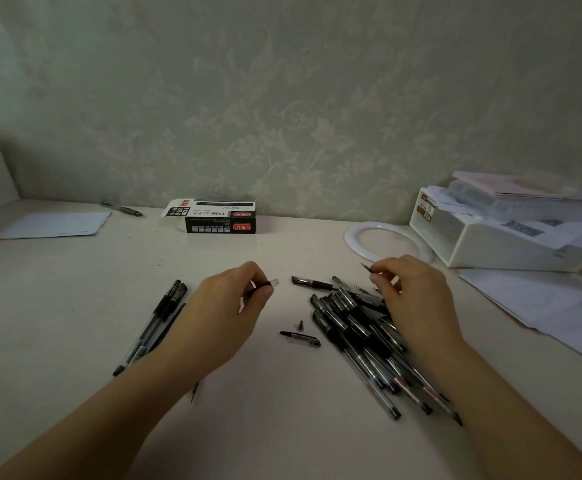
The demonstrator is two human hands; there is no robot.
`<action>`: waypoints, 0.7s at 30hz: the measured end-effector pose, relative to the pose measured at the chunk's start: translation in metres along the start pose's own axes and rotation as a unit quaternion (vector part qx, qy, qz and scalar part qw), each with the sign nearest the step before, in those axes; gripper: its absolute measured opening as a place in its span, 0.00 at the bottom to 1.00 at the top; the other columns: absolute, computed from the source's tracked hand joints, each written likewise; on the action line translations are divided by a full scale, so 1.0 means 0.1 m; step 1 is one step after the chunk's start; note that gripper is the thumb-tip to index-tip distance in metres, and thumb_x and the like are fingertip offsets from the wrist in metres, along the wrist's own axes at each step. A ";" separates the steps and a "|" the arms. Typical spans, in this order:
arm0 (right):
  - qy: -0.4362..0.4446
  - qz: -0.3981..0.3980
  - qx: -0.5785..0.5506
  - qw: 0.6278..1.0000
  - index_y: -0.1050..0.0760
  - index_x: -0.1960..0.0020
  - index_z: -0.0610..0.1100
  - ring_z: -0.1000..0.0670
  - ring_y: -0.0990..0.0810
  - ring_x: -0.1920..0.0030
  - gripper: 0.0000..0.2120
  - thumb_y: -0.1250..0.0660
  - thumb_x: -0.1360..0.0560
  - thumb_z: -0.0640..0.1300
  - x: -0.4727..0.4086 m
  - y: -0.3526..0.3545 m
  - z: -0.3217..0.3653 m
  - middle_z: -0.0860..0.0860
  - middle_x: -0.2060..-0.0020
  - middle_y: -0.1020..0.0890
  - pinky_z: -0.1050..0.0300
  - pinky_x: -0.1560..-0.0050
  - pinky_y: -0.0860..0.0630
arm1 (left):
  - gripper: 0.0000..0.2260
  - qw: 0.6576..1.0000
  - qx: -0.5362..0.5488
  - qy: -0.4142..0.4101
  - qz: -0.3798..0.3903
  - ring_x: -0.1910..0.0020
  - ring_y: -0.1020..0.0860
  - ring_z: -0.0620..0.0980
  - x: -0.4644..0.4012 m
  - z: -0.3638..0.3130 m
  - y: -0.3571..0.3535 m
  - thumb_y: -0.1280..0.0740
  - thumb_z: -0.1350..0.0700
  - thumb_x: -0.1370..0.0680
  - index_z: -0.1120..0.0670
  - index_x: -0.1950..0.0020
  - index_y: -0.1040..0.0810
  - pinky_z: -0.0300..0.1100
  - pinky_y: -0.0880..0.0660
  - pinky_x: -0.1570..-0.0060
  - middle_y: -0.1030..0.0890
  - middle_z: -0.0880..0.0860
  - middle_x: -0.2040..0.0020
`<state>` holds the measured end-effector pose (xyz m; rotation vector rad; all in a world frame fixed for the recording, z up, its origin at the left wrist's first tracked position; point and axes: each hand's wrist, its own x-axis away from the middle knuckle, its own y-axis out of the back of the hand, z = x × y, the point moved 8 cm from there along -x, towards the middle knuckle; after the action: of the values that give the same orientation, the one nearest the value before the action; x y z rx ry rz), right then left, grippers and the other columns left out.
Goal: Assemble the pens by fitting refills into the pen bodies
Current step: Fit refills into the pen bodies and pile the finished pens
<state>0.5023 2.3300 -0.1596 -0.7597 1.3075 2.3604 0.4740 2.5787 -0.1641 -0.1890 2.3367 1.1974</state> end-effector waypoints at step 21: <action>0.022 0.025 0.061 0.998 0.17 0.51 0.45 0.46 0.23 0.58 0.07 0.33 0.22 0.44 0.02 -0.01 0.15 0.49 0.57 0.19 0.46 0.55 0.24 | 0.10 0.965 -0.182 0.143 0.123 0.63 0.24 0.45 0.07 0.45 -0.02 0.32 0.44 0.26 0.50 0.59 0.26 0.40 0.25 0.62 0.22 0.47 0.63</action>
<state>0.4976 2.3433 -0.1552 -0.7552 1.4896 2.2890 0.4857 2.6137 -0.1905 -0.2145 2.4109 1.8311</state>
